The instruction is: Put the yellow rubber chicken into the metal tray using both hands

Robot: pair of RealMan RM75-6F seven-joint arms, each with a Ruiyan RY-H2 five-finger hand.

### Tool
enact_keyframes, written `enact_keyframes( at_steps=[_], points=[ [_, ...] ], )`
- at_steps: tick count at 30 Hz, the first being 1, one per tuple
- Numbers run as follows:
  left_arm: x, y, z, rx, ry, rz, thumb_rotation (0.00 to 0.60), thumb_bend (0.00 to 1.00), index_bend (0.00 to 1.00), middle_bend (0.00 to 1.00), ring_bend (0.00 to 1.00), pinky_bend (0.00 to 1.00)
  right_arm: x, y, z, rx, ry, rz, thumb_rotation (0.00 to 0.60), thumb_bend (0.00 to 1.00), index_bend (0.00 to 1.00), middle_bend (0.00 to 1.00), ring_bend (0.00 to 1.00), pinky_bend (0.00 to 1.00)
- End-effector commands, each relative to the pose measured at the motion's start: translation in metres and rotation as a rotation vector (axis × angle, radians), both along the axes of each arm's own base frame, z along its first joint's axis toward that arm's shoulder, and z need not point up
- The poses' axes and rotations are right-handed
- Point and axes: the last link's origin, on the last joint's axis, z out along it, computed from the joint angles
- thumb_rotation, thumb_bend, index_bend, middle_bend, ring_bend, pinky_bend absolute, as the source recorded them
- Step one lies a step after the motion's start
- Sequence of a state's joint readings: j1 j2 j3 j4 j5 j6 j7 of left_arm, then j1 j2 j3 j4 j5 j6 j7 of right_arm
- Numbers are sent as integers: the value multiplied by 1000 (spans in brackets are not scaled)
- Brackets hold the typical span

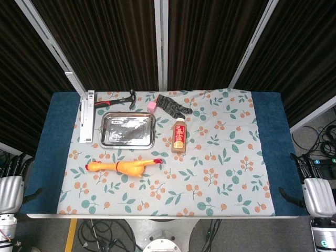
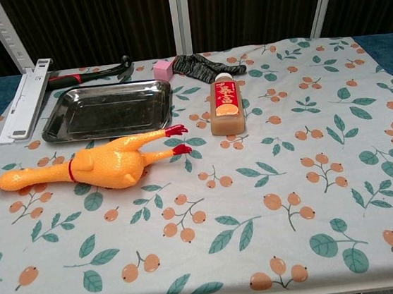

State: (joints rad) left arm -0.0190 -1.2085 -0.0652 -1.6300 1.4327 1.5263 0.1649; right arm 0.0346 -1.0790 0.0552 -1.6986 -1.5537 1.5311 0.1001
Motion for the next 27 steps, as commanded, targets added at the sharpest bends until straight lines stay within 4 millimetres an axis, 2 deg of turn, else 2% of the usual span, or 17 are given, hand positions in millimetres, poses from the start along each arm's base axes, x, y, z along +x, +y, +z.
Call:
enact_keyframes(
  at_steps=[1,10,16,22,27],
  points=[
    [1,4,-2,-8,1,6,600,110,234,174,101,175,1,-4,-1,1,-4,-1,600,140,47,143,7,131],
    [4,10,-6,-21,-2,-5,600,109,234,174,100,175,2,-6,-2,-4,-5,-1,600,140,47,145,7,132],
    [18,27,-14,-62,-38,-76,600,109,235,174,100,175,3,-8,4,-26,8,14,600,140,47,145,7,132],
    [41,55,-41,-207,-155,-172,600,108,236,175,104,176,8,-12,8,-27,27,35,600,139,47,145,7,131],
    [61,79,-76,-337,-250,-199,600,107,267,228,165,190,10,-14,8,-24,28,40,600,140,47,145,7,131]
  ],
)
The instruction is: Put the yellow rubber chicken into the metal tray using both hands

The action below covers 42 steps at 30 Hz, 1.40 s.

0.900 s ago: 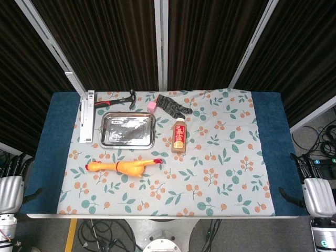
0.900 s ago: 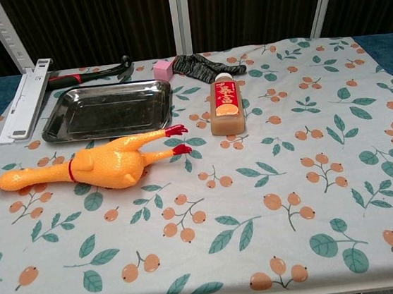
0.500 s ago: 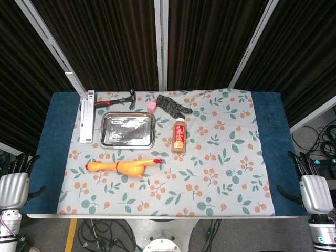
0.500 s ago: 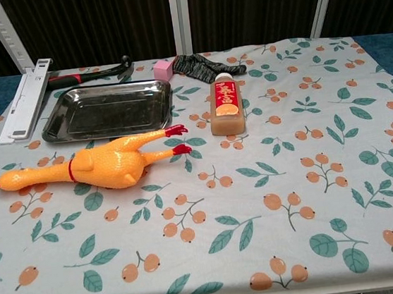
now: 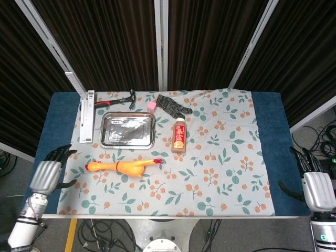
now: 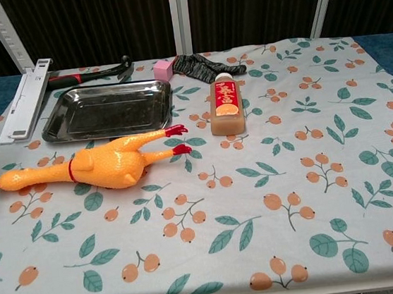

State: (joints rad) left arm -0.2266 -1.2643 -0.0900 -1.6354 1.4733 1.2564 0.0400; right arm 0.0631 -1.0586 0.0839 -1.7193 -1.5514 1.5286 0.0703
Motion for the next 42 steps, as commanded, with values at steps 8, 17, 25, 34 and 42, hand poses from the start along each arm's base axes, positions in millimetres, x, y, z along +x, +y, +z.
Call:
enact_keyframes(
  at_steps=[8,17,25,34,42],
  points=[
    [32,38,-66,-229,-70,-3,600,108,278,235,165,203,-3,2,3,-6,4,-21,600,139,47,145,7,132],
    [42,59,-97,-253,-27,16,600,190,347,318,225,273,-6,1,3,-13,2,-34,600,140,47,145,7,131],
    [35,70,-117,-270,78,50,600,246,363,351,258,275,-9,3,6,-23,-1,-44,600,140,47,145,7,131],
    [26,73,-123,-281,38,97,600,311,432,403,294,335,-11,3,4,-22,-3,-52,600,140,47,145,7,132],
    [23,79,-124,-255,25,93,600,375,549,513,417,463,-12,3,5,-27,-5,-62,600,140,47,146,7,131]
  ],
)
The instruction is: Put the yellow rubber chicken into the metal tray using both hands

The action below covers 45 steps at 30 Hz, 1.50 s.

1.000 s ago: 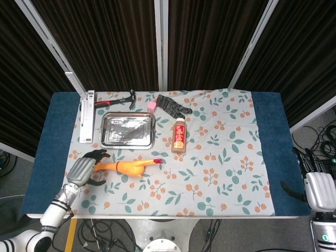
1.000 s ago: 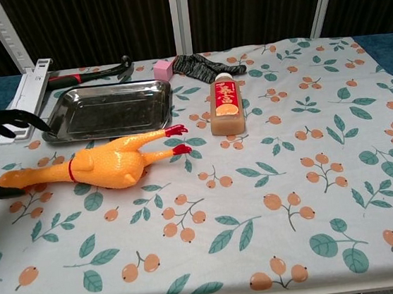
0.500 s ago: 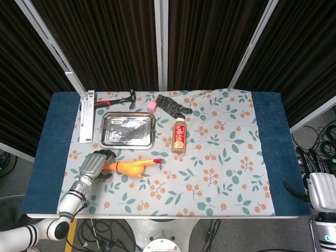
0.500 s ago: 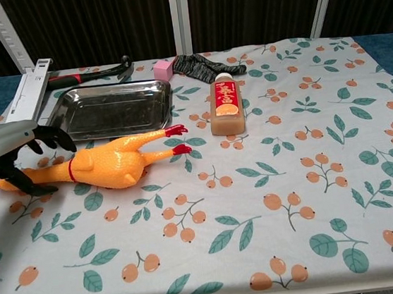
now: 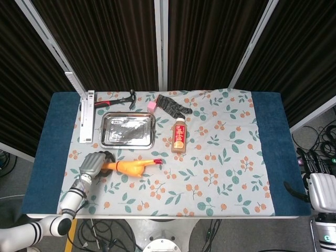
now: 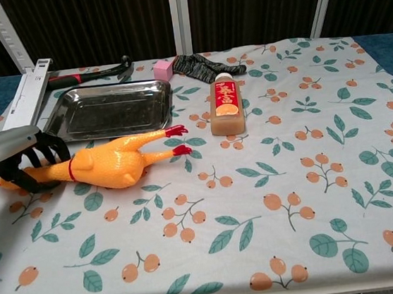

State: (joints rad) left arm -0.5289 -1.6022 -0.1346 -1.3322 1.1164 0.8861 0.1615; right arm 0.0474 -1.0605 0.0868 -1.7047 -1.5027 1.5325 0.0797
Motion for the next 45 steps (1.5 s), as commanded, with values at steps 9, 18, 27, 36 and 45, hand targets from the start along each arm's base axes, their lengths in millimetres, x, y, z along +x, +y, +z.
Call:
enact_keyframes(
  at_steps=[9,18,27,36,45],
  points=[
    [-11,-4,5,37,-154,-18,600,538,735,718,634,739,1,1,-2,7,-8,1,600,140,47,148,7,132],
    [6,-15,37,-1,-332,-114,600,594,754,762,668,780,26,-4,-3,49,5,95,600,139,47,150,7,132],
    [62,-9,54,-102,-531,-152,600,608,757,766,680,780,107,-40,-23,194,34,358,600,69,47,149,7,131],
    [115,3,59,-143,-502,-223,600,612,758,767,684,750,202,-92,-73,338,167,564,600,0,47,124,8,132],
    [134,9,66,-152,-499,-216,600,615,760,769,689,749,247,-115,-117,399,260,573,600,0,48,124,7,132]
  ],
)
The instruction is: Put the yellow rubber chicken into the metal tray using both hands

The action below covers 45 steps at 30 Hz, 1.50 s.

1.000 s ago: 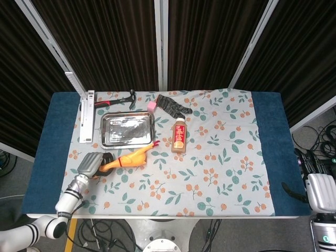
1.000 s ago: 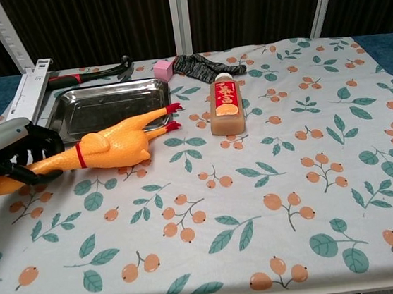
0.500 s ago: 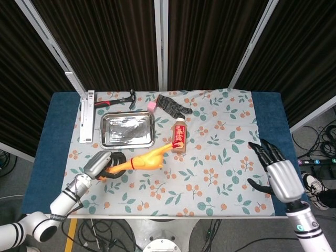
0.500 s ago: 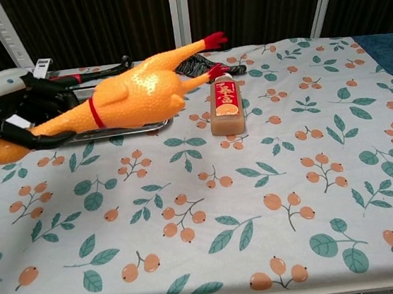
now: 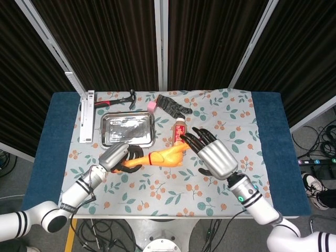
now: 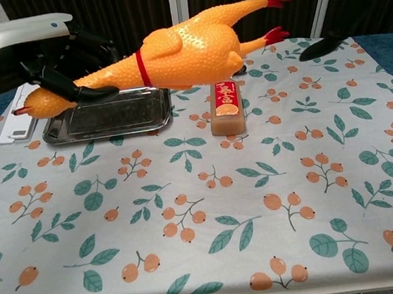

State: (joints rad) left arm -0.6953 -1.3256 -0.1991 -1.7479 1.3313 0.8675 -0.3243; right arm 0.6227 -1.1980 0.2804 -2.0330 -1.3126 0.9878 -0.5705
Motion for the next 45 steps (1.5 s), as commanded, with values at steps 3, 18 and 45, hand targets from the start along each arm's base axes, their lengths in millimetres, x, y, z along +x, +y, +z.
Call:
enact_keyframes(
  at_steps=[3,18,45],
  points=[
    [4,1,2,0,17,-3,600,615,760,769,690,749,32,-9,-29,53,45,18,600,0,48,132,7,132],
    [6,-2,0,10,42,-15,600,615,761,770,690,749,54,-21,-60,56,76,-6,600,118,391,434,174,163],
    [-3,-4,-1,9,40,0,600,615,761,771,690,742,53,-23,-68,37,27,25,600,354,721,791,561,277]
  ],
)
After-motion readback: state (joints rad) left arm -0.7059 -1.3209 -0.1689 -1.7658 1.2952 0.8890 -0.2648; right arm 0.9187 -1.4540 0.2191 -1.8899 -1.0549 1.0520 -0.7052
